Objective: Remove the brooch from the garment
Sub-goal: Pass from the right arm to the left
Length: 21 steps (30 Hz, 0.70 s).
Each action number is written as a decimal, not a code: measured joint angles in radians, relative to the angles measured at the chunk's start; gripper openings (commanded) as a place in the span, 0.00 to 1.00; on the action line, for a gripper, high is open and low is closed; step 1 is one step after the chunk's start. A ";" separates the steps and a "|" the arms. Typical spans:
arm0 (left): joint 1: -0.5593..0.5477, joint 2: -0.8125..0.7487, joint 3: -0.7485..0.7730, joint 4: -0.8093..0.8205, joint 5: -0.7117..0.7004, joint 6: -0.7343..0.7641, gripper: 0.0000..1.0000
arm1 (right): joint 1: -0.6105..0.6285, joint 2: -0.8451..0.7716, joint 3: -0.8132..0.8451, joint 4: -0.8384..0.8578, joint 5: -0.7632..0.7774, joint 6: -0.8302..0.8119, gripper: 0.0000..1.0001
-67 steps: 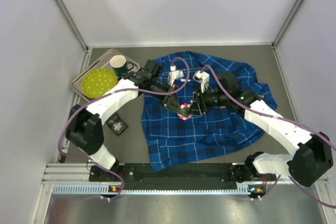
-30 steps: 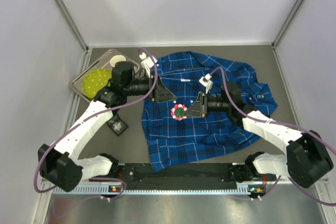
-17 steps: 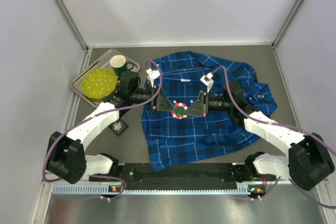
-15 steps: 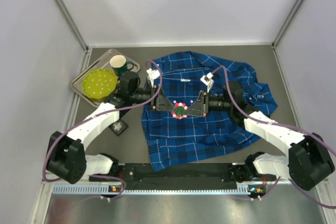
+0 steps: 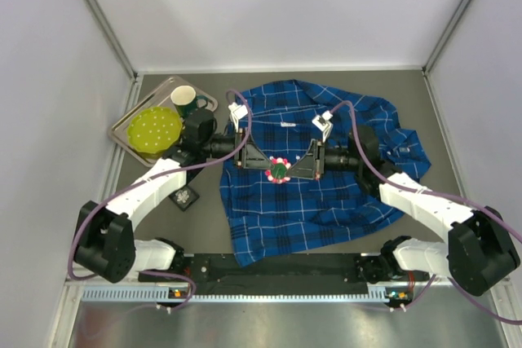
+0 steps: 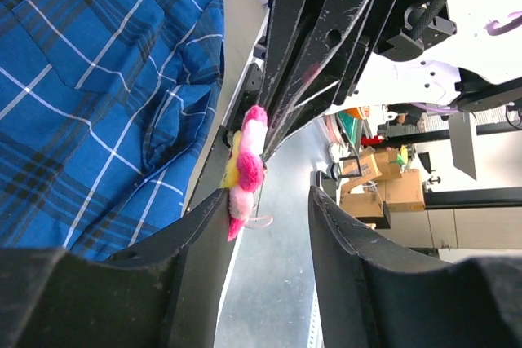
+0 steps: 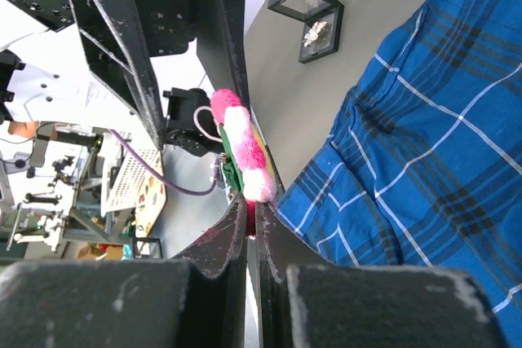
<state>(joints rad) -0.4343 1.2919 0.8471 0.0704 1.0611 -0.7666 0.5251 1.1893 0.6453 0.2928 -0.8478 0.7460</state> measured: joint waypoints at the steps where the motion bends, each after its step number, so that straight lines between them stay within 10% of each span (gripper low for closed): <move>1: 0.000 0.006 0.000 0.003 0.001 0.000 0.51 | 0.000 0.000 0.000 0.000 -0.002 0.004 0.00; 9: -0.005 0.031 0.004 -0.056 -0.007 0.048 0.60 | -0.004 -0.002 0.012 0.016 -0.011 0.014 0.00; 17: -0.005 0.034 0.004 -0.027 -0.003 0.023 0.07 | -0.003 -0.005 0.013 0.014 -0.014 0.015 0.02; 21: -0.003 0.032 0.004 -0.016 -0.019 0.010 0.00 | 0.011 -0.005 0.053 -0.053 0.016 0.005 0.35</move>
<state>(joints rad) -0.4374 1.3243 0.8509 0.0547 1.0424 -0.7563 0.5358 1.1839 0.6987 0.2401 -0.8322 0.7509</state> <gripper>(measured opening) 0.033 0.161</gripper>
